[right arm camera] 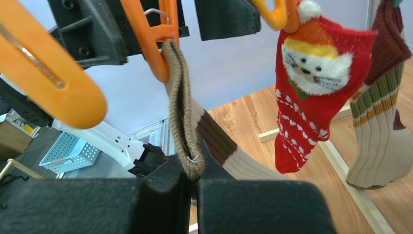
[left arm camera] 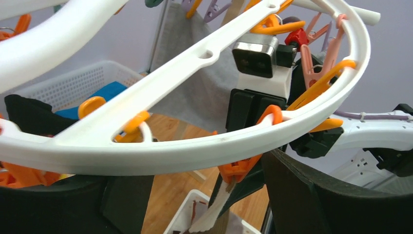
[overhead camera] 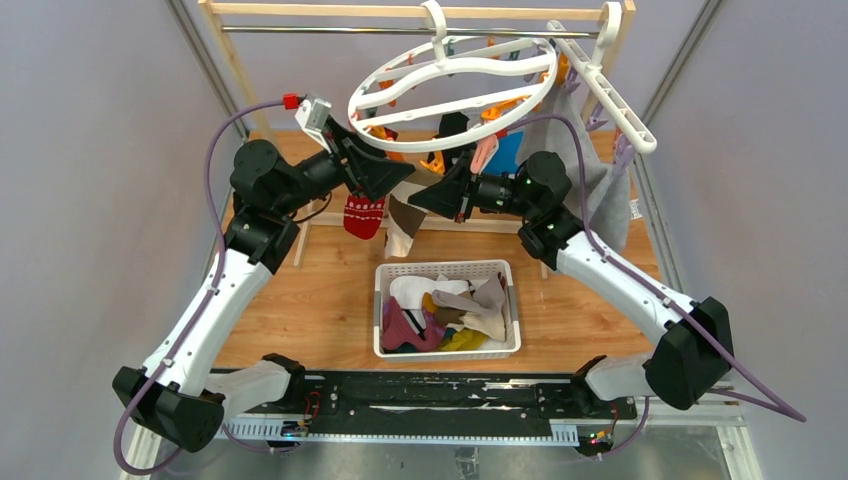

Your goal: Remove the socks clipped to the hanger

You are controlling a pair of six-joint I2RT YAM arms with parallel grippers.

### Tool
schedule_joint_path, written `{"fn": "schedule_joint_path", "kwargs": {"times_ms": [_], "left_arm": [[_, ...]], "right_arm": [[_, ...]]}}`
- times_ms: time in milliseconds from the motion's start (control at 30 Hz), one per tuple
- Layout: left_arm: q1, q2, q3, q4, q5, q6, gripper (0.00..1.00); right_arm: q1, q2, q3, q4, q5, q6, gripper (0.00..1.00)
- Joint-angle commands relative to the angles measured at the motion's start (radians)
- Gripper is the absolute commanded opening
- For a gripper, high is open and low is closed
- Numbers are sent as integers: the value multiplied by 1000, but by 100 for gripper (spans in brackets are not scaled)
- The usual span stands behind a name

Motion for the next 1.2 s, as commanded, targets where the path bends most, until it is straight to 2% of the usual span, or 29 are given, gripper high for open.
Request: {"fn": "schedule_joint_path", "kwargs": {"times_ms": [0,300,500,600,767,833,1000,1100,1167], "left_arm": [[-13,-5,17,94,23,-31,79],[-12,-20,0,122,10,-61,66],[-5,-23,-12,149,11,-94,53],[-4,-26,-27,169,20,-100,40],[2,-40,-68,216,32,-114,9],[8,-45,-83,237,34,-132,0],[12,-56,-106,256,44,-142,2],[13,-66,-125,256,62,-122,15],[13,-70,-140,256,72,-109,28]], "right_arm": [[-13,14,0,20,-15,-17,0],[-11,17,-7,14,-9,-32,0],[-11,12,-19,10,-4,-44,0],[-12,10,-27,10,2,-48,0],[-15,6,-42,10,10,-62,0],[-18,1,-50,7,14,-81,0],[-34,-25,-74,-55,11,-172,0],[-37,-66,-86,-137,-43,-289,0],[-37,-100,-112,-187,-92,-375,0]]}}
